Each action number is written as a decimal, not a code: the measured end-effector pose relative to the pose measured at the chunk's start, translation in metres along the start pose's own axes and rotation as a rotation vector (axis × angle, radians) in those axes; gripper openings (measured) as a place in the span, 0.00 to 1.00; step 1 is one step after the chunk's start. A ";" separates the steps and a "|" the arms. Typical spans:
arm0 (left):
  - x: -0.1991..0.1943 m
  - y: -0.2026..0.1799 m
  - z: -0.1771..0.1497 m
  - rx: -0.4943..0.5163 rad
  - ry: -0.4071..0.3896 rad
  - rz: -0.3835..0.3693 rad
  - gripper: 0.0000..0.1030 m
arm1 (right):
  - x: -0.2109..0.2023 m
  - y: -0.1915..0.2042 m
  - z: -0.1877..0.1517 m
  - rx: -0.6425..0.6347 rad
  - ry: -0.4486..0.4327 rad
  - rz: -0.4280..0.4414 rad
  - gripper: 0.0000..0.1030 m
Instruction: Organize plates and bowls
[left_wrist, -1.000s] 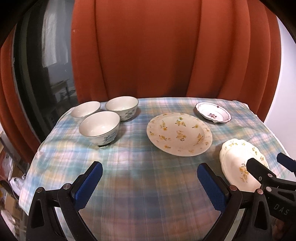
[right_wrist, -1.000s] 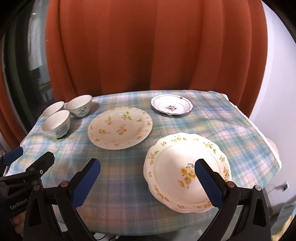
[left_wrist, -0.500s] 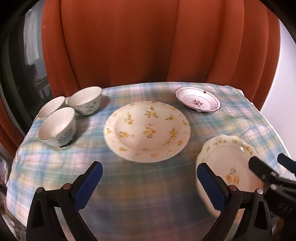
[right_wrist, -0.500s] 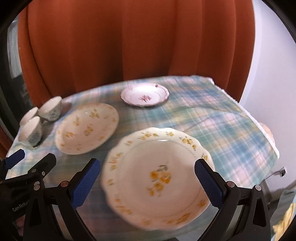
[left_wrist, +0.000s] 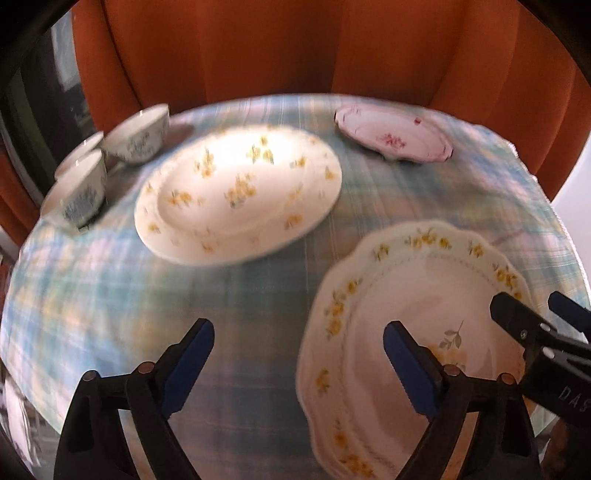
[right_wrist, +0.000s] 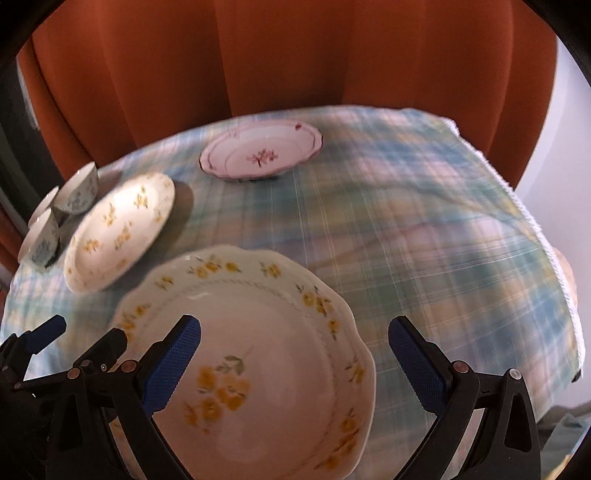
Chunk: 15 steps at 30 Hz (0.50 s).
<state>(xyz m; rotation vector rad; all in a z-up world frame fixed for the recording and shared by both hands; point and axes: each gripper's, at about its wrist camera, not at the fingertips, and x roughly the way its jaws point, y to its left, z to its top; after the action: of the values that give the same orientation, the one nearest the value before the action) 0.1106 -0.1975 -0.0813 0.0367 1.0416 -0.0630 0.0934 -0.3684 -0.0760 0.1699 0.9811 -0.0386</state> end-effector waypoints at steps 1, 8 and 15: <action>0.003 -0.002 -0.002 -0.007 0.018 -0.003 0.83 | 0.004 -0.003 0.000 -0.005 0.015 -0.001 0.99; 0.015 -0.017 -0.012 -0.010 0.067 0.023 0.75 | 0.022 -0.017 -0.009 -0.019 0.093 0.037 0.88; 0.015 -0.036 -0.011 0.029 0.061 0.013 0.73 | 0.031 -0.018 -0.010 -0.036 0.134 0.063 0.67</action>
<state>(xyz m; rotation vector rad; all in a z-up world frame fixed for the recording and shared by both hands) 0.1057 -0.2335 -0.0998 0.0724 1.1015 -0.0653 0.1008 -0.3836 -0.1097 0.1720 1.1092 0.0487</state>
